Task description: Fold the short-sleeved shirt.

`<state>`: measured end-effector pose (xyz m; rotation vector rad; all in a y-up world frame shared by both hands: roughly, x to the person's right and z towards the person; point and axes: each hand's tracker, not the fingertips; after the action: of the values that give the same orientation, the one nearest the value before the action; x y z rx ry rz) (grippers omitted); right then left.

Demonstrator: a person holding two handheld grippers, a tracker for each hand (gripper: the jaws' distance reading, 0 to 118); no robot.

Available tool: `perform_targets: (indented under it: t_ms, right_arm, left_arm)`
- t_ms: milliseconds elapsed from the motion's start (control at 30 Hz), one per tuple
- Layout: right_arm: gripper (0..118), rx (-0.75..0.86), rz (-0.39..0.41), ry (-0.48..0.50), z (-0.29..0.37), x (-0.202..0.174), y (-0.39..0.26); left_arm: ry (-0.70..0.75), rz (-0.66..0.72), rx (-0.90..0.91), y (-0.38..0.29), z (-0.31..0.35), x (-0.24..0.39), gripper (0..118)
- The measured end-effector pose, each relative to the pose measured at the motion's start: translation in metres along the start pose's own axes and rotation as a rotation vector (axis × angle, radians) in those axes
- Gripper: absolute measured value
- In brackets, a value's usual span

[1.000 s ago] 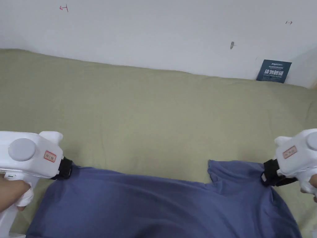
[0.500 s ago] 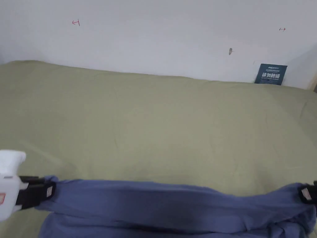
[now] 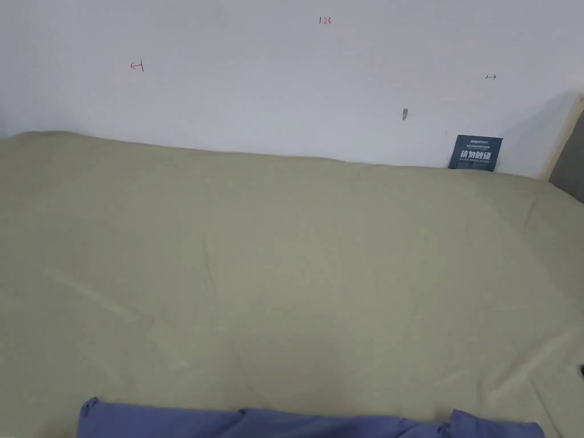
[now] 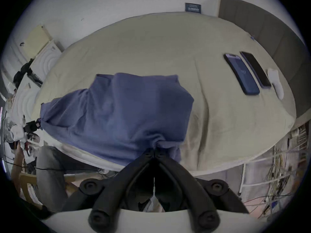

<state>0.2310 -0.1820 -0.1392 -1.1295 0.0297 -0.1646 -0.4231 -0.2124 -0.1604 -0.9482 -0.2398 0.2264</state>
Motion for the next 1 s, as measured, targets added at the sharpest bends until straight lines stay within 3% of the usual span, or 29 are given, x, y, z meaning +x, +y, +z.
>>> perform_targets:
  t_ms: [67, 100, 133, 167, 233, 333, 467, 567, 600, 633, 700, 733, 1000]
  right_arm:
    - [0, -0.008, -0.006, 0.000, -0.004, -0.001, -0.001]
    - [0, 0.003, -0.014, 0.027, -0.008, 0.008, 0.000]
    - [1, -0.004, -0.019, 0.040, -0.008, 0.008, 0.001]
    - [9, -0.006, -0.025, 0.043, -0.006, 0.008, 0.003]
    - [54, 0.017, -0.002, 0.082, 0.013, 0.002, 0.004]
    - [60, 0.193, 0.078, 0.065, 0.064, -0.020, 0.010]
    - [67, 0.589, 0.172, -0.014, 0.127, -0.067, 0.015]
    - [61, 0.886, 0.207, -0.119, 0.150, -0.111, 0.006]
    - [46, 0.959, 0.216, -0.132, 0.153, -0.122, 0.000]
    - [0, 1.026, 0.231, -0.126, 0.149, -0.127, -0.004]
    - [0, 1.067, 0.271, -0.181, 0.146, -0.145, -0.011]
    - [0, 1.090, 0.284, -0.164, 0.148, -0.151, -0.013]
    - [0, 1.034, 0.285, -0.072, 0.142, -0.167, -0.009]
  left_arm:
    - [-0.010, 0.016, 0.010, 0.002, 0.003, -0.001, 10]
    - [-0.020, 0.022, 0.029, 0.001, 0.004, -0.002, 14]
    - [-0.040, 0.023, 0.041, 0.000, 0.006, -0.003, 26]
    - [-0.054, 0.032, 0.050, 0.000, 0.009, -0.002, 39]
    - [-0.056, 0.081, 0.020, 0.003, 0.021, 0.003, 87]
    - [-0.085, 0.070, 0.136, 0.012, 0.059, 0.024, 92]
    - [0.079, -0.100, 0.481, 0.034, 0.110, 0.087, 91]
    - [0.163, -0.122, 0.665, 0.045, 0.128, 0.135, 87]
    - [0.150, -0.130, 0.742, 0.044, 0.129, 0.144, 81]
    - [0.136, -0.133, 0.822, 0.038, 0.128, 0.152, 61]
    - [0.112, -0.117, 0.852, 0.037, 0.128, 0.169, 7]
    - [0.114, -0.122, 0.836, 0.035, 0.121, 0.167, 0]
    - [0.123, -0.129, 0.785, 0.030, 0.108, 0.178, 0]
